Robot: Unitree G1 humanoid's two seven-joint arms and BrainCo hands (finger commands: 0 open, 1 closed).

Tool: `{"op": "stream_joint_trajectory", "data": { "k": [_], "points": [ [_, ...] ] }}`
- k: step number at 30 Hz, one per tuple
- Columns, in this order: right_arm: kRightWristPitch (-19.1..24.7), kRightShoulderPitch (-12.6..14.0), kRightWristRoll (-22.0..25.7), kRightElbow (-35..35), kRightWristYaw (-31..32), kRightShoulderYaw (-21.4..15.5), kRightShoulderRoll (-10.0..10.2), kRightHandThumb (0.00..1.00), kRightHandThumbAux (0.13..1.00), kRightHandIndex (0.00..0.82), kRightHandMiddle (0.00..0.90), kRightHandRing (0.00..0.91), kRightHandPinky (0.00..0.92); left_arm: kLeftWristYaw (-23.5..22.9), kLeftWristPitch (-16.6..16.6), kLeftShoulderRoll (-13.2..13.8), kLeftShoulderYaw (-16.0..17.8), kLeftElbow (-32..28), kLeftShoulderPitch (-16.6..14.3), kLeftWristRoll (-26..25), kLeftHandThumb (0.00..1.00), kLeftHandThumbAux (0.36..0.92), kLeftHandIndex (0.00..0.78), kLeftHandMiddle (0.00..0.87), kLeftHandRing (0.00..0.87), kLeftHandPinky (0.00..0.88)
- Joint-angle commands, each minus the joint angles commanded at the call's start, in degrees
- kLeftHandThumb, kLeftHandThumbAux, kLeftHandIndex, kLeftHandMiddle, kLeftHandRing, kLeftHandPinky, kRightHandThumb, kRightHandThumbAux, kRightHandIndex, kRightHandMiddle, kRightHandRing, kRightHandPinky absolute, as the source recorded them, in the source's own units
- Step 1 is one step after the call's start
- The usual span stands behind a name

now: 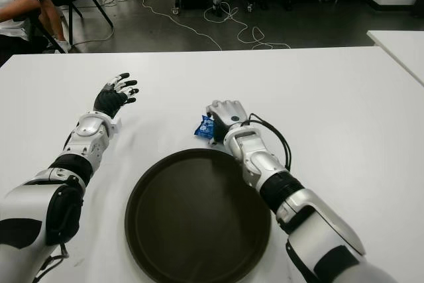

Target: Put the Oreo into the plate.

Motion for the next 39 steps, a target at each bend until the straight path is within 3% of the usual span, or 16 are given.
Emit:
{"op": "stream_joint_trajectory", "data": {
  "k": [20, 39],
  "points": [
    [-3.82, -0.74, 1.78, 7.63, -5.26, -1.97, 1.17, 0.0, 0.861, 0.494, 0.539, 0.548, 0.536, 0.32, 0.09, 0.03, -0.04, -0.08, -0.11, 0.07, 0.174, 0.763, 0.143, 0.212, 0.207, 0.212],
    [-5.37, -2.04, 2.75, 12.57, -8.33, -3.47, 2.17, 0.0, 0.849, 0.488, 0.538, 0.538, 0.521, 0.07, 0.11, 0.09, 0.06, -0.07, -0.14, -0.07, 0.163, 0.756, 0.136, 0.21, 0.206, 0.21]
  ]
}}
